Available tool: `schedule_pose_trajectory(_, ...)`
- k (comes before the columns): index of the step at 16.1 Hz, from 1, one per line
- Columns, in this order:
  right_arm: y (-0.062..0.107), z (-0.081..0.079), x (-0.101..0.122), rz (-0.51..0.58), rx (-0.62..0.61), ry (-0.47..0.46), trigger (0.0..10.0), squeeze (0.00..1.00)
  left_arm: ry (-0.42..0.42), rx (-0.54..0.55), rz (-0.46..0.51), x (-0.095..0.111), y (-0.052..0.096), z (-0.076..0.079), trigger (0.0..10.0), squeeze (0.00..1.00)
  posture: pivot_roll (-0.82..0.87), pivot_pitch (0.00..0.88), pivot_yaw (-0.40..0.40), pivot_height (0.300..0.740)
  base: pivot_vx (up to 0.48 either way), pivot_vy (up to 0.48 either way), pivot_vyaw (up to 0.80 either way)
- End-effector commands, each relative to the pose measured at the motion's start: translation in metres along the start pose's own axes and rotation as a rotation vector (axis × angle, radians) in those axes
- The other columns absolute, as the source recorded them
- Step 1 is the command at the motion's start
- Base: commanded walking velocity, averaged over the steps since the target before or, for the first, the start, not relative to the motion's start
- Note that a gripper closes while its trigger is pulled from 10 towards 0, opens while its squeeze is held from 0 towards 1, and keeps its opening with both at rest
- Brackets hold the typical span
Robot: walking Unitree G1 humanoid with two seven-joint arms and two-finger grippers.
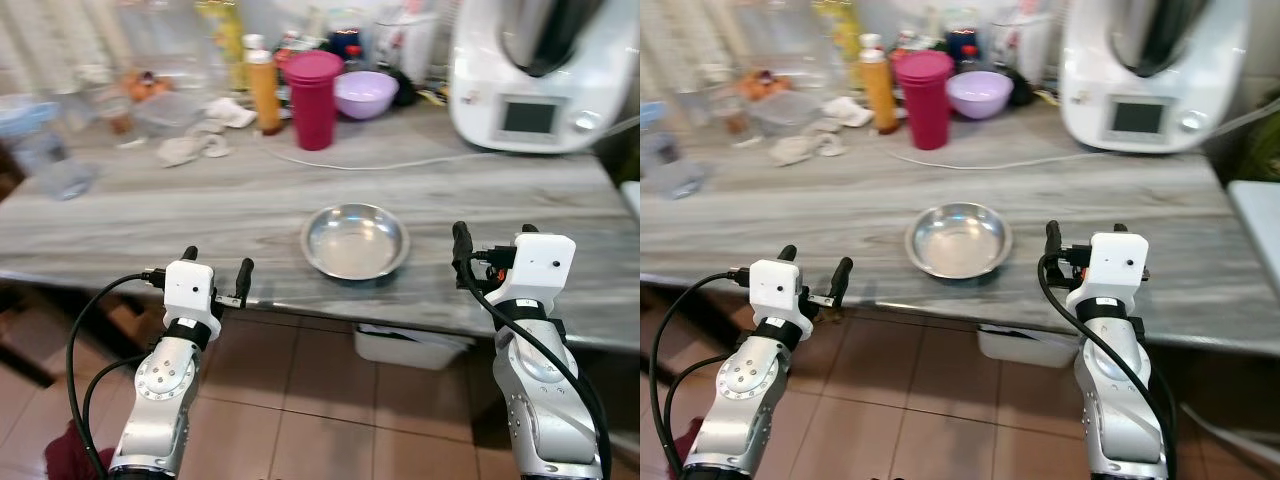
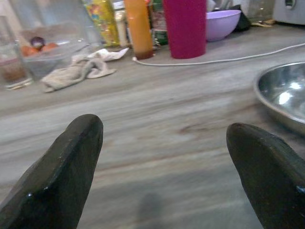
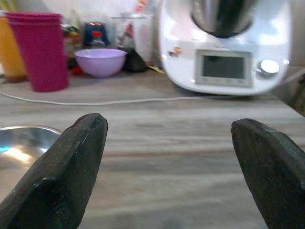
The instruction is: Setting the table
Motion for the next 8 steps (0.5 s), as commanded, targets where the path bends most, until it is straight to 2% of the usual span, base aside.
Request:
schedule_pose_trajectory(1,-0.0014,-0.0026,0.0091,0.023,0.008,0.0,10.0,0.0,-0.014,0.025,-0.017,-0.0021,-0.0011,-0.0041,10.0,0.0,-0.23,0.074,0.076,0.74,0.0,0.0,-0.58)
schedule_pose_trajectory(3,-0.0009,-0.004,0.0103,0.026,0.011,-0.002,10.0,0.0,-0.014,0.04,-0.021,-0.0031,-0.0014,-0.0048,10.0,0.0,-0.23,0.072,0.073,0.74,0.0,0.0,0.0)
schedule_pose_trajectory(8,-0.0003,-0.0026,0.003,-0.016,0.002,-0.028,10.0,0.0,-0.014,0.05,-0.027,-0.0045,-0.0018,-0.005,10.0,0.0,-0.23,0.075,0.07,0.74,-0.258,0.0,0.0)
Point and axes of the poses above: a point about 5 cm out from each wrist's last joint towards the gripper, its own y axis pointing back from the gripper into the wrist, its own x axis along the axis of the wrist's last joint, z = x × y, the point moved 6 cm from there along -y, pointing out of the wrist towards the gripper, and after that the axes turned 1 degree about y, right-handed, at the moved point
